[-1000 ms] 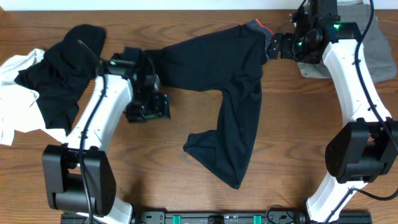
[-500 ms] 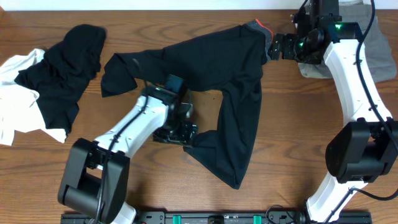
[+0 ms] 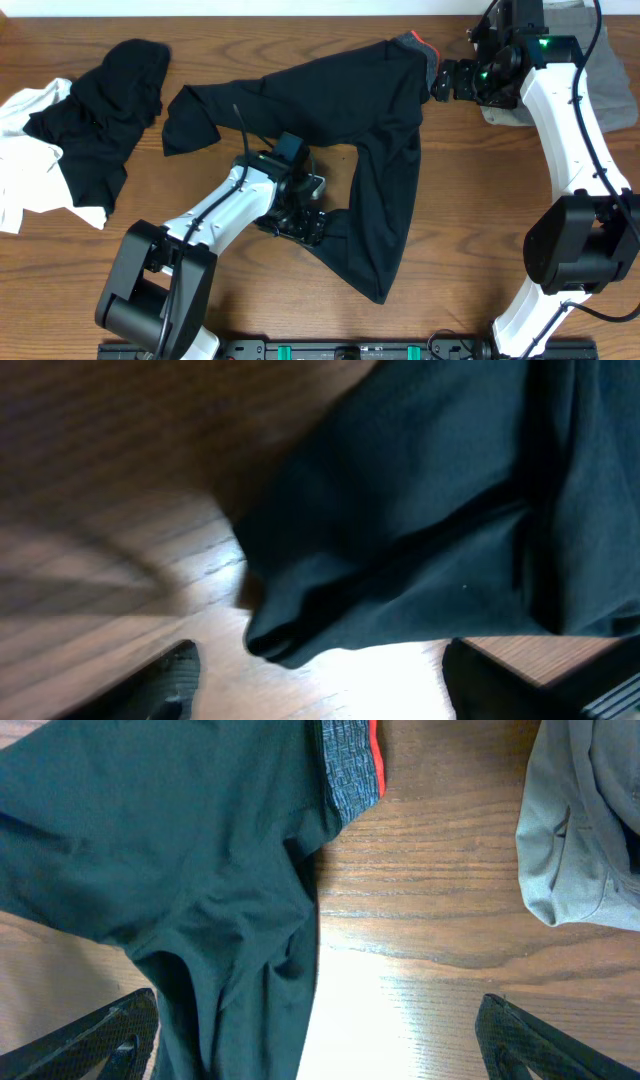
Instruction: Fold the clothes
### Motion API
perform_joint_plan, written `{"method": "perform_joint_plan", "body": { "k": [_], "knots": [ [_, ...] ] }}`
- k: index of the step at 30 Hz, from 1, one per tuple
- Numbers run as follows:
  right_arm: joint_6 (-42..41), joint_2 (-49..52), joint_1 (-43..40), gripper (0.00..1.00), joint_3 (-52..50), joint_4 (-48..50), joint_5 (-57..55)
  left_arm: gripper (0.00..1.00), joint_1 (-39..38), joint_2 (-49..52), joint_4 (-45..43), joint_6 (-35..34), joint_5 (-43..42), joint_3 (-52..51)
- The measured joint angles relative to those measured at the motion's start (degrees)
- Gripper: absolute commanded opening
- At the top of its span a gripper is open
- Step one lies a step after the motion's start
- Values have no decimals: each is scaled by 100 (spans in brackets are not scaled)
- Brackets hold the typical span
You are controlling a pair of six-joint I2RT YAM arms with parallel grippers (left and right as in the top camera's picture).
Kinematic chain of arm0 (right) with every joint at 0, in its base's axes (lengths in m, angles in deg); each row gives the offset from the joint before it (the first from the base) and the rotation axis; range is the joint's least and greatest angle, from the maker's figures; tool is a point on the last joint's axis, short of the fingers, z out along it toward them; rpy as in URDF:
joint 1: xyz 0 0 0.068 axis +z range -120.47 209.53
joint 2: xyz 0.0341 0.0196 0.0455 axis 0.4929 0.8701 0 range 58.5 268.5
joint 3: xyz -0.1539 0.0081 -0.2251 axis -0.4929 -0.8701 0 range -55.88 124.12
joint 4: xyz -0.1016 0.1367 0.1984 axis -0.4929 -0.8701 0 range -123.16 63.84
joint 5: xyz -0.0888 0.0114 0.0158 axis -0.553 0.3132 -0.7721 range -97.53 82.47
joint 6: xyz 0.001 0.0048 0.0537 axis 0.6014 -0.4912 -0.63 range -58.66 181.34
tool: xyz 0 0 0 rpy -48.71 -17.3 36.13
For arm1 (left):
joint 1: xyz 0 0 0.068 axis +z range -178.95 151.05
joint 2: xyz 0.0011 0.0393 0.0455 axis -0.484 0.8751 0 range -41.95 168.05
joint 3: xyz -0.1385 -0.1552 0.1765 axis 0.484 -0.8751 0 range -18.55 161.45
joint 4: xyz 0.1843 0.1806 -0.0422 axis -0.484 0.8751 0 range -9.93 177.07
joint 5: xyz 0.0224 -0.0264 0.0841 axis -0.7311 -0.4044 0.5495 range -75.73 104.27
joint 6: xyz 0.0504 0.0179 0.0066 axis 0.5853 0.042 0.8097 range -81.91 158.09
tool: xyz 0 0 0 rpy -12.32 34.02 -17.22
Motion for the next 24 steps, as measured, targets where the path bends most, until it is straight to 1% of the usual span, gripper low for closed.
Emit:
{"method": "perform_joint_plan", "body": {
  "k": [4, 6, 10, 11, 13, 15, 16, 21, 24],
  "knots": [
    [0, 0, 0, 99, 0, -26, 0, 63, -20, 0, -188, 72, -50, -109],
    [2, 0, 0, 99, 0, -26, 0, 57, -20, 0, -323, 92, -66, -195],
    [2, 0, 2, 99, -2, -26, 0, 38, -20, 0, -507, 26, -68, -385],
    [0, 0, 2, 99, 0, -26, 0, 31, -20, 0, -520, 13, -70, -417],
    [2, 0, 0, 99, 0, -26, 0, 20, -20, 0, -520, 0, -74, -448],
    [11, 0, 0, 99, 0, -28, 0, 9, -20, 0, -531, -28, -72, -448],
    [22, 0, 2, 99, 0, -31, 0, 6, -22, 0, -529, -44, -74, -448],
    [63, 0, 2, 99, -2, -90, 0, 6, -26, 0, -529, -35, -83, -448],
    [81, 0, 0, 99, 0, -92, 0, 6, 7, 0, -455, -146, -76, -437]
  ]
}}
